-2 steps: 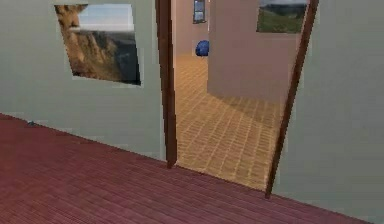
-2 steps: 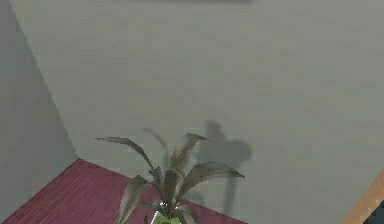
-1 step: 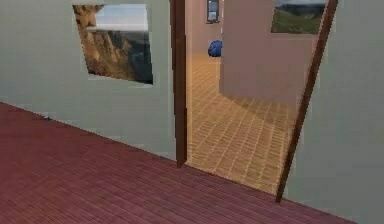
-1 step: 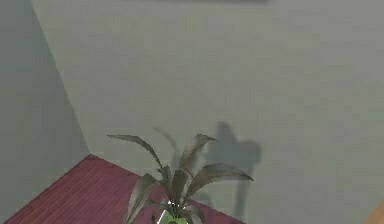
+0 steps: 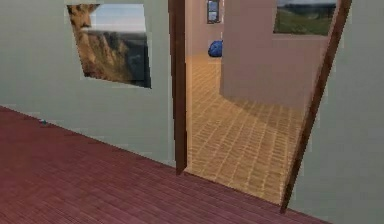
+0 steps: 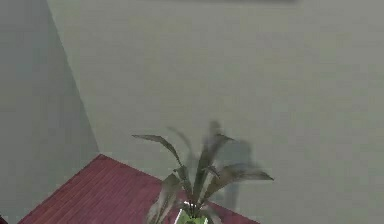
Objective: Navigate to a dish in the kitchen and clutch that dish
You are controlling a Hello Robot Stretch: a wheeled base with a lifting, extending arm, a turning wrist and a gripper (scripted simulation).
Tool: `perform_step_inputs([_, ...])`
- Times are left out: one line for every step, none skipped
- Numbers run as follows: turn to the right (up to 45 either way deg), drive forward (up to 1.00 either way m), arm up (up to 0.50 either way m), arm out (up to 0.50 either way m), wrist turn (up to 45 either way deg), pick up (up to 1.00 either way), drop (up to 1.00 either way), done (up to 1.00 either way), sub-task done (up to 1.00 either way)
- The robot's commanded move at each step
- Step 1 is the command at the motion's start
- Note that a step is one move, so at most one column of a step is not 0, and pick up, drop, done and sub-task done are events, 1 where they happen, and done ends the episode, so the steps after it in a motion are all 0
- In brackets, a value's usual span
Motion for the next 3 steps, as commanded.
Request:
perform_step_inputs([12.0,0.0,0.0,0.0,0.0,0.0,0.0,0.0,0.0])
perform_step_inputs([0.0,1.0,0.0,0.0,0.0,0.0,0.0,0.0,0.0])
perform_step_inputs([0.0,0.6,0.0,0.0,0.0,0.0,0.0,0.0,0.0])
